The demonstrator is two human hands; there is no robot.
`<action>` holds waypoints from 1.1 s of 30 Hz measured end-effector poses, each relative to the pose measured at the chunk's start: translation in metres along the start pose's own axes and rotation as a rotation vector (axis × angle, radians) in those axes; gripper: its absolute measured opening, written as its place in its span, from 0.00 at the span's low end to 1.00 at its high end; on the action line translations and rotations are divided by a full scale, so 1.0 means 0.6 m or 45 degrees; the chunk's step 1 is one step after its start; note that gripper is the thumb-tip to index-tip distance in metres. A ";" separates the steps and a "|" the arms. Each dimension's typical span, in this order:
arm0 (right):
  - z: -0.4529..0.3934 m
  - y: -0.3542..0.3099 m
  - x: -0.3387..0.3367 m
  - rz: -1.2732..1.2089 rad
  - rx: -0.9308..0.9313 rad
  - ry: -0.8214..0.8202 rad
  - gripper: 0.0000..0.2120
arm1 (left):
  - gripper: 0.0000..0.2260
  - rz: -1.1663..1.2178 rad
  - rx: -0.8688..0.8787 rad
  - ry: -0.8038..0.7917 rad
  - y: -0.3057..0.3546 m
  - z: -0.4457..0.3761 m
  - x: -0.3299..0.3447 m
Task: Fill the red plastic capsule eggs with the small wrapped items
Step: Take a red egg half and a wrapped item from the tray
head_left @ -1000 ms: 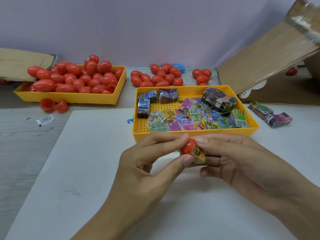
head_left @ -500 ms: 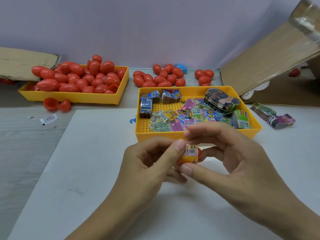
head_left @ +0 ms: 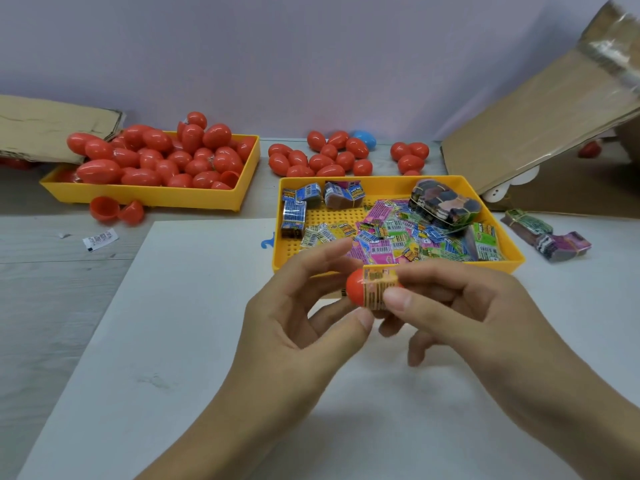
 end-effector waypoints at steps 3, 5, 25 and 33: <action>0.001 0.003 -0.001 0.081 -0.059 -0.007 0.14 | 0.15 0.012 -0.165 0.016 -0.005 -0.001 0.000; 0.001 0.004 0.000 0.129 -0.088 -0.029 0.16 | 0.13 -0.035 -0.175 0.029 -0.005 -0.001 0.002; 0.000 0.003 0.001 -0.052 0.256 -0.041 0.12 | 0.21 -0.476 0.157 -0.205 -0.001 0.006 0.011; 0.000 0.007 0.005 -0.038 0.228 -0.056 0.15 | 0.21 -0.454 0.139 -0.205 0.001 0.005 0.013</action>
Point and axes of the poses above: each hand's wrist, its own z-axis away from the middle knuckle, its own x-axis out of the palm, y = z × x, the point moved 3 cm from there along -z, towards the middle knuckle, and after that the axes turned 5 degrees about -x, right-handed, at the moved point
